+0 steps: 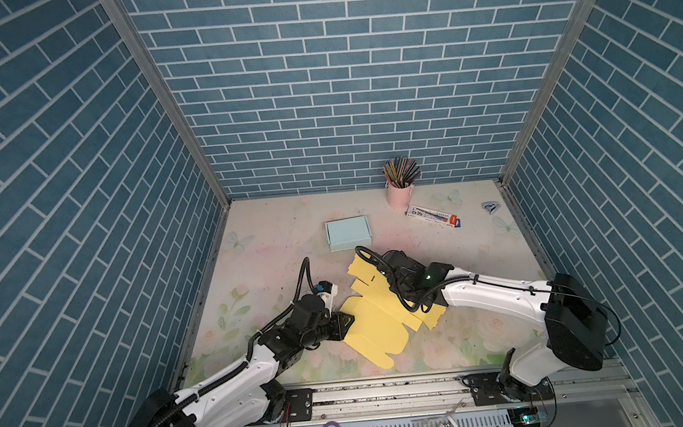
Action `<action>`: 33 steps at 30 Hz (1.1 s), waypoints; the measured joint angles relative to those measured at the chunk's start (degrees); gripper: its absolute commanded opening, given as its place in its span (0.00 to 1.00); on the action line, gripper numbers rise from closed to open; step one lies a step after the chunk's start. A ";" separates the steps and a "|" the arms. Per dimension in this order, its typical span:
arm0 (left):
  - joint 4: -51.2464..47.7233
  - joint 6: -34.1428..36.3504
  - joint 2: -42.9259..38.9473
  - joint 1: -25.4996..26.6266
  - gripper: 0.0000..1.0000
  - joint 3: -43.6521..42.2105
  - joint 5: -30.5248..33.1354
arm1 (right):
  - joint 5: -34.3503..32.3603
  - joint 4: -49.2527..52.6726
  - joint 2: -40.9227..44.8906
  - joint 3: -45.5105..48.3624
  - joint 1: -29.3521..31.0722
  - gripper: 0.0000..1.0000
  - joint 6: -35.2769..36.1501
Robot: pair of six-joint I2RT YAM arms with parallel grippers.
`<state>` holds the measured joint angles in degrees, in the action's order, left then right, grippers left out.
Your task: Fold the paper box
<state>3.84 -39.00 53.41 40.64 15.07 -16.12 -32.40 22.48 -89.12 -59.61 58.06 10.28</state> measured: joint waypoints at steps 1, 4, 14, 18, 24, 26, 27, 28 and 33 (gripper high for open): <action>-0.07 -0.17 -0.50 -0.39 0.23 -0.57 0.02 | -0.37 -1.09 -0.50 0.00 0.35 0.00 1.18; -0.22 -0.24 -2.89 -3.06 0.23 -1.64 -0.39 | -1.11 -3.98 -1.75 0.17 1.33 0.00 4.55; 0.57 4.46 -0.96 -15.43 0.00 -1.73 -0.20 | -4.02 -10.75 -1.68 2.71 3.87 0.00 10.93; 3.23 6.34 5.57 -15.52 0.00 -1.53 0.74 | -4.92 -11.82 -1.51 2.91 5.25 0.00 11.65; 11.28 6.64 16.63 -15.56 0.00 -0.50 0.48 | -5.40 -12.79 -1.18 2.91 6.32 0.00 12.26; 14.53 6.56 19.93 -15.56 0.00 -0.17 0.20 | -5.40 -12.85 -1.09 2.91 6.45 0.00 12.26; 16.15 6.58 21.27 -15.56 0.00 0.11 -0.04 | -5.40 -12.87 -0.98 2.91 6.45 0.00 12.28; 17.75 6.56 22.51 -15.56 0.00 0.39 -0.22 | -5.38 -12.92 -0.87 2.91 6.45 0.00 12.28; 24.11 6.45 26.08 -15.54 0.00 0.79 -1.88 | -5.20 -13.11 -0.07 3.04 6.60 0.00 12.31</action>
<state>27.94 -32.56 79.48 25.10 15.86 -18.00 -37.60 9.37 -89.19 -56.58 64.66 22.59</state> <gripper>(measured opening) 0.044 0.044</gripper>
